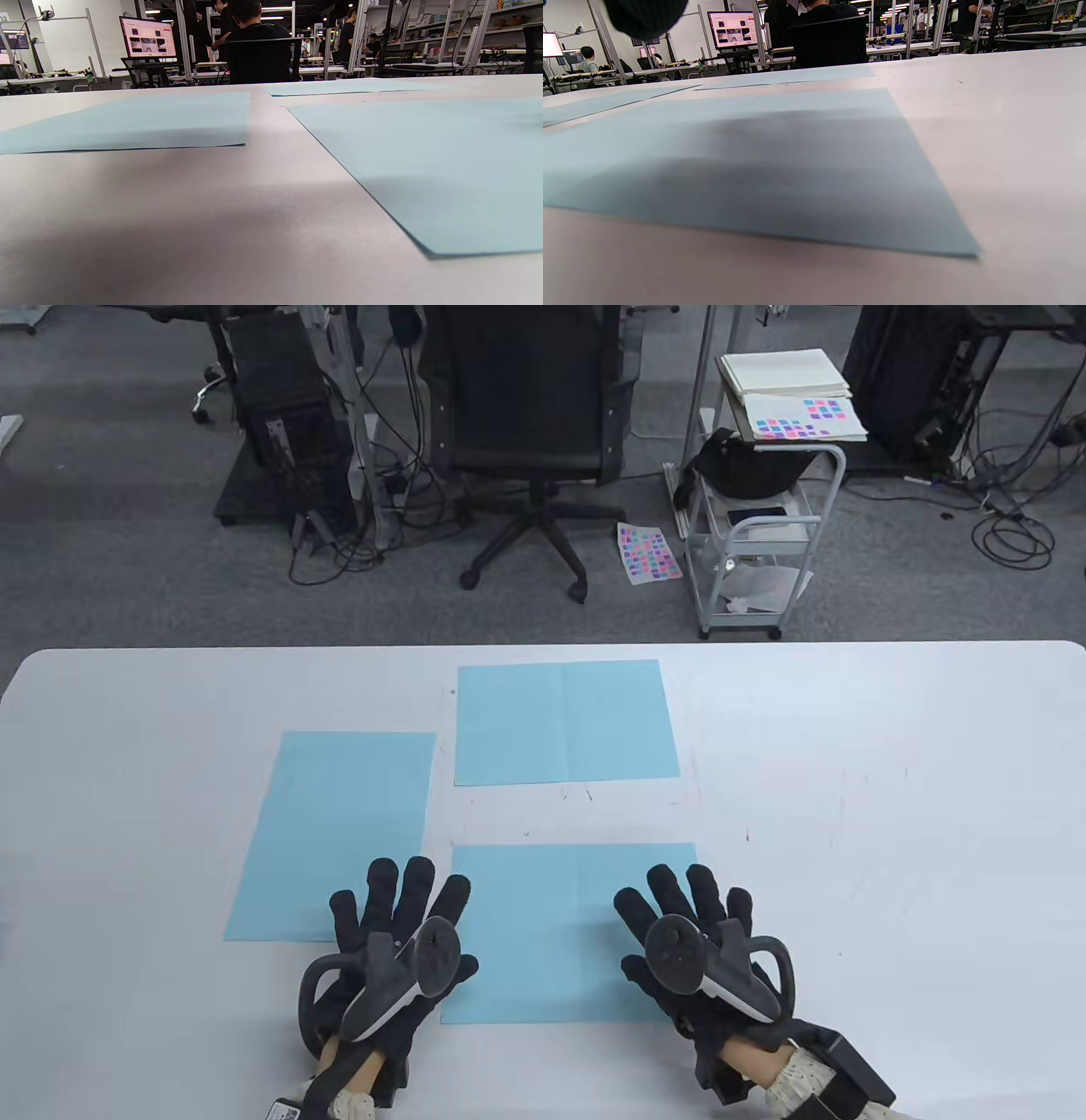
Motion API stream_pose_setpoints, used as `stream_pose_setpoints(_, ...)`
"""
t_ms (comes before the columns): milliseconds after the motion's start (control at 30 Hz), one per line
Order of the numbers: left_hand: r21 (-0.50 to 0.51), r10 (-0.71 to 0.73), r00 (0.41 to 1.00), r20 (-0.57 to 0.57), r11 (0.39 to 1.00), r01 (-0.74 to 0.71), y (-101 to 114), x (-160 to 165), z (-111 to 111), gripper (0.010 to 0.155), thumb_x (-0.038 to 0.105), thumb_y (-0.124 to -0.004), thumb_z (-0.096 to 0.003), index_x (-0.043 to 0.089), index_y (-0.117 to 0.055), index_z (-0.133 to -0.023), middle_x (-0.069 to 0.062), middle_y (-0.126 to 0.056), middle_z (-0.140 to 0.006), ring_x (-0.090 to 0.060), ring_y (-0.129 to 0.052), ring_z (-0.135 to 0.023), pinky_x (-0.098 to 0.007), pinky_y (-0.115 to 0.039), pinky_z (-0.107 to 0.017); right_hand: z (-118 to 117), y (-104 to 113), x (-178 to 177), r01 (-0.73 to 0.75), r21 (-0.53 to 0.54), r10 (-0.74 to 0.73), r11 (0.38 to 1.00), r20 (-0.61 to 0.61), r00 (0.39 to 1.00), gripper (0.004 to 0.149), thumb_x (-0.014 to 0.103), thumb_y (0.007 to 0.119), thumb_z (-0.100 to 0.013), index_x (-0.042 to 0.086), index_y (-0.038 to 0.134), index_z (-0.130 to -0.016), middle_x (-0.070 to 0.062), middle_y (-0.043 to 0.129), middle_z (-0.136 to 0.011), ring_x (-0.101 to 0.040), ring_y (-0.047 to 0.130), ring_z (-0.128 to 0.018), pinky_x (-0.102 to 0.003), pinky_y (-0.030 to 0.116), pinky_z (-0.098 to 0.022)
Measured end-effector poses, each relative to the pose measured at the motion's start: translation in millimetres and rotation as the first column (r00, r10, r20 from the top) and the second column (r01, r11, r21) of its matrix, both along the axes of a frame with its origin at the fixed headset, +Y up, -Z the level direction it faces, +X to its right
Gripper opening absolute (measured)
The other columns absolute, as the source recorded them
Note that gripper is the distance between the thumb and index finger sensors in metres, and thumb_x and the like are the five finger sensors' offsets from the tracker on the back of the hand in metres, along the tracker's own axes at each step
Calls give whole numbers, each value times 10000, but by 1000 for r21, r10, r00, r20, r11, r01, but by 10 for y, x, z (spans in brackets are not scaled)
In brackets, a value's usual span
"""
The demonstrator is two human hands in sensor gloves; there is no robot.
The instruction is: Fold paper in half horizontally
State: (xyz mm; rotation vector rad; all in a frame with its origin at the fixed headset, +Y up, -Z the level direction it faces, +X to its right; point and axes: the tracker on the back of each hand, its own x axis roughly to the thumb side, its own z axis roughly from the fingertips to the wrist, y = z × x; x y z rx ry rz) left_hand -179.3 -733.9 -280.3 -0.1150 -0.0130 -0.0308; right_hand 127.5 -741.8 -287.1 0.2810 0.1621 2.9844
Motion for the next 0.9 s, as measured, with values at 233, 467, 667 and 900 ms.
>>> stream_pose_setpoints(233, -7, -4, 1000, -7, 1000, 4, 10, -21, 0, 837, 696, -600, -297, 614, -172, -1011, 168, -111, -1215, -256, -114, -1182, -644, -241, -884, -5, -40, -11, -14, -20, 14, 1000, -6, 1000, 699, 528, 662, -457, 450, 306, -1053, 50, 128, -1184, -399, 50, -1053, -700, 110, -704)
stream_pose_setpoints(467, -16, -1, 1000, -5, 1000, 0, 5, -32, -4, 834, 696, -601, -297, 613, -181, -1012, 170, -123, -1216, -254, -123, -1183, -641, -248, -885, -1, -45, -23, -15, -28, 14, 1000, -19, 1000, 700, 528, 663, -457, 450, 306, -1054, 48, 128, -1184, -399, 53, -1053, -700, 115, -705)
stream_pose_setpoints(667, -18, 8, 1000, -4, 1000, -8, 3, -48, -12, 831, 694, -602, -297, 611, -188, -1013, 170, -132, -1216, -253, -131, -1183, -639, -254, -885, -33, -27, -96, 9, -57, -12, 998, -47, 999, 693, 513, 671, -460, 451, 317, -1052, 51, 127, -1183, -397, 51, -1053, -698, 120, -707)
stream_pose_setpoints(900, -14, 22, 1000, -14, 1000, -23, 14, -97, -18, 829, 691, -604, -297, 608, -199, -1015, 168, -147, -1217, -253, -143, -1184, -638, -261, -884, -186, 101, -337, 14, -98, -27, 995, -136, 990, 679, 444, 708, -470, 455, 344, -1042, 71, 134, -1179, -375, 48, -1056, -683, 125, -720)
